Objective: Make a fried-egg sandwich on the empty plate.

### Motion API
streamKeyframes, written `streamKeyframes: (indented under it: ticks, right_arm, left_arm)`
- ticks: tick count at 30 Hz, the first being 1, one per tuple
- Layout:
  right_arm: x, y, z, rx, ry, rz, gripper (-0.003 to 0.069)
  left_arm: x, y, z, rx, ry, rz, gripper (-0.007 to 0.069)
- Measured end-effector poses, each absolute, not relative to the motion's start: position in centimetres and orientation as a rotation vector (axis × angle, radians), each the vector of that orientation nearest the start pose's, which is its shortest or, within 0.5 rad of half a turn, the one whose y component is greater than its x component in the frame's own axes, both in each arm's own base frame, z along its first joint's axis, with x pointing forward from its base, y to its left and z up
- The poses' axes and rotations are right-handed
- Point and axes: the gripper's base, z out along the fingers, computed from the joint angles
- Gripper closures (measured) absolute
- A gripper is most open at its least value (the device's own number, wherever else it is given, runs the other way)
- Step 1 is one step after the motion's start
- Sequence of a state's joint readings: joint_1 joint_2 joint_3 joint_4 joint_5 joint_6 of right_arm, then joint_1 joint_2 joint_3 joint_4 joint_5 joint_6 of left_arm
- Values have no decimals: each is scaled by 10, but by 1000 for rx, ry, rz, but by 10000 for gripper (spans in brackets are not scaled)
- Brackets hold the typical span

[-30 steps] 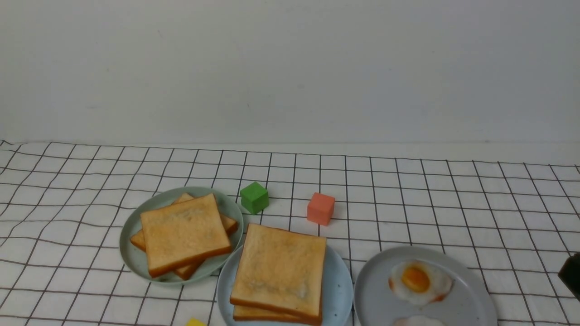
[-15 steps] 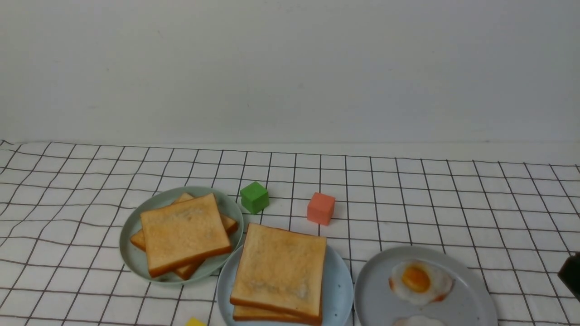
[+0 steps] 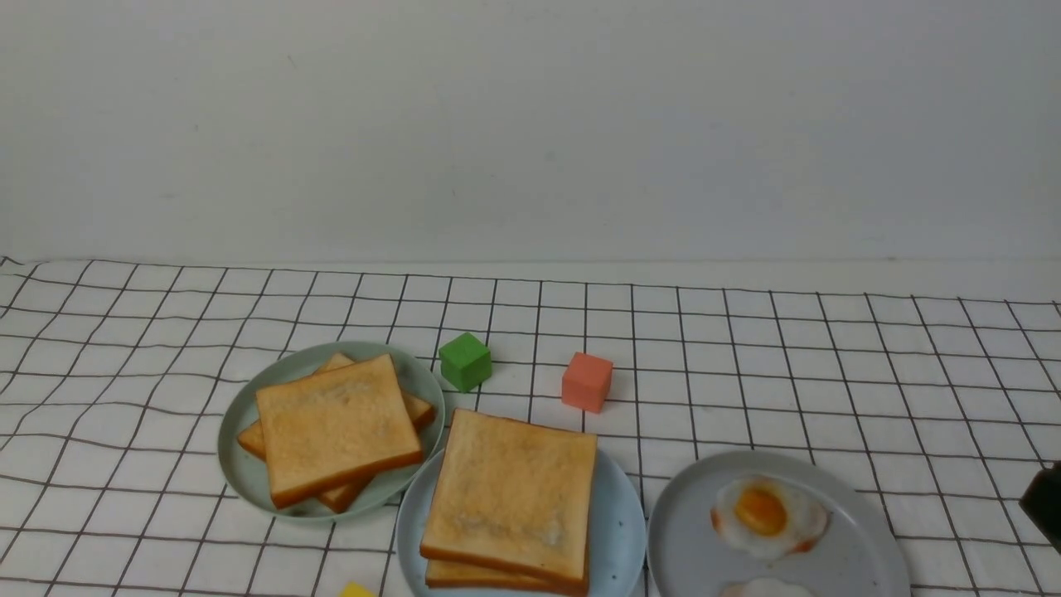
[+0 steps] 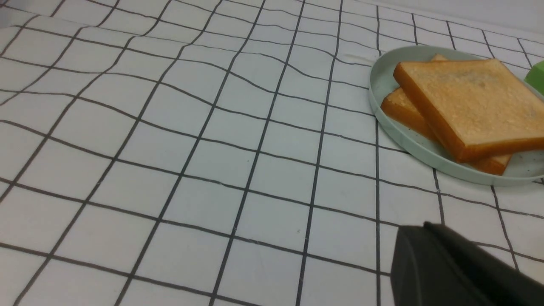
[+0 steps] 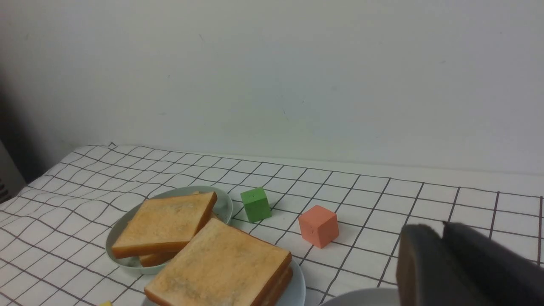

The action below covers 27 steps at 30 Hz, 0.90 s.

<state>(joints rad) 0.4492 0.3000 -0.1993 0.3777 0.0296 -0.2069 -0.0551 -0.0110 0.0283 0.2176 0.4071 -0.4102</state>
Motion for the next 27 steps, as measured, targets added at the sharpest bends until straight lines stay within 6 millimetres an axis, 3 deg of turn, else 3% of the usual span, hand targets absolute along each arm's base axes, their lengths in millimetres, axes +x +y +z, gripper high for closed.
streamKeyframes:
  ticks: [8,12,16,21,27]
  right_arm:
    - [72,35,260,-253,1585,461,555]
    - [65,23,264,-250,1520,276,552]
    - [59,16,260,-171,1556,228,547]
    - [49,8,233,-73,1768,99,540]
    - [51,3,176,23,1901,34,530]
  left_arm:
    - [52,5,169,-205,1888,-99,612]
    - [52,5,169,-204,1888,-98,606]
    - [52,5,169,-203,1888,-96,603]
    - [52,5,169,-198,1887,-91,596]
    - [52,5,169,-198,1887,-92,590]
